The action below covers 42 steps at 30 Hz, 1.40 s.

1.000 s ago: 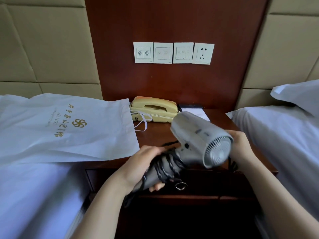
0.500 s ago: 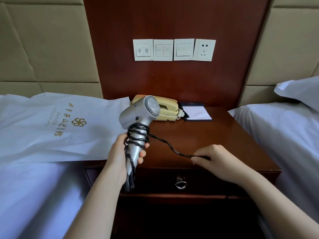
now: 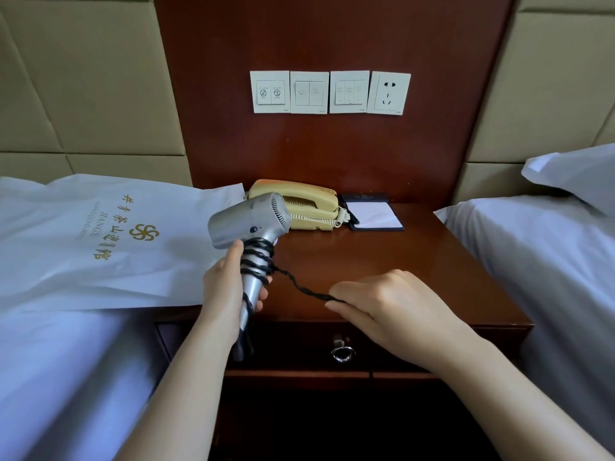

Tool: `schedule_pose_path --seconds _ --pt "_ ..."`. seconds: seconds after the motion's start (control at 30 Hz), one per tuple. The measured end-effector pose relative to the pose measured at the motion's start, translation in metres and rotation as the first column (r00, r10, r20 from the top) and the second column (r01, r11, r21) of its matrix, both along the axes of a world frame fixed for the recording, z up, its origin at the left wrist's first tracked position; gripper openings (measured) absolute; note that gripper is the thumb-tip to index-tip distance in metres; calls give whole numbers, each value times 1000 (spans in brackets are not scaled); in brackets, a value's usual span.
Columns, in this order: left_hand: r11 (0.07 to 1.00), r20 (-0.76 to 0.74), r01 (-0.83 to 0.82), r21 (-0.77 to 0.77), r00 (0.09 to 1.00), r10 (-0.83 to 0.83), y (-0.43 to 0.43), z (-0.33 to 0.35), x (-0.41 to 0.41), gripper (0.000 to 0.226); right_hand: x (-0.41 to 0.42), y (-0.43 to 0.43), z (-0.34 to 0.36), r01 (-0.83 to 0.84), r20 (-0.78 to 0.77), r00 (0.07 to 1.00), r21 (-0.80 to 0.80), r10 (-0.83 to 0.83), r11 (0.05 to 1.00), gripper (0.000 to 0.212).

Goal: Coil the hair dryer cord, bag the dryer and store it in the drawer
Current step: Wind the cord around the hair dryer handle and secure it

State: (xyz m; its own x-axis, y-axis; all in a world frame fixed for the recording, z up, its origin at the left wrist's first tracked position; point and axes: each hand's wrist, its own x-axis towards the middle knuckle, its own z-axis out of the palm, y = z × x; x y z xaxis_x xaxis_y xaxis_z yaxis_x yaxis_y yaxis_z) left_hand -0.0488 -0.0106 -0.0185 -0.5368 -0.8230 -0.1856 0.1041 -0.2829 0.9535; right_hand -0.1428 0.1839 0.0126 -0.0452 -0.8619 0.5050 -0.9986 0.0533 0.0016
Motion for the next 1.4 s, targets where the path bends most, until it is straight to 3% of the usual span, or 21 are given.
schedule_pose_path --seconds 0.17,0.37,0.47,0.6,0.77,0.83,0.93,1.1,1.17,1.4 --pt "969 86 -21 -245 995 43 14 -1 -7 44 4 -4 7 -31 -3 1000 -72 31 997 38" --pt "807 262 167 -567 965 -15 30 2 -6 34 5 -9 10 -58 142 986 -183 84 981 36" --pt "775 364 266 -574 930 -50 41 6 -3 39 3 -9 11 -35 235 967 -250 96 968 33" --pt "725 452 423 -543 875 -172 54 11 5 69 0 -12 13 17 350 932 -306 95 952 35" --pt "608 518 595 -526 791 -326 58 16 17 96 0 -16 14 42 374 923 -329 89 944 38" --pt "545 528 625 -559 775 -347 58 18 20 87 3 -18 14 47 364 928 -330 81 943 40" --pt "483 541 630 -608 774 -329 60 20 21 56 3 -20 12 66 378 924 -304 57 950 44" --pt "449 652 667 -594 727 -218 62 22 22 62 16 -24 11 -28 423 896 -241 131 970 37" --pt "447 661 667 -595 723 -199 61 22 22 51 24 -23 14 -60 397 906 -220 146 974 32" --pt "431 604 622 -653 772 -197 56 17 17 40 11 -21 23 128 499 867 -243 11 961 15"
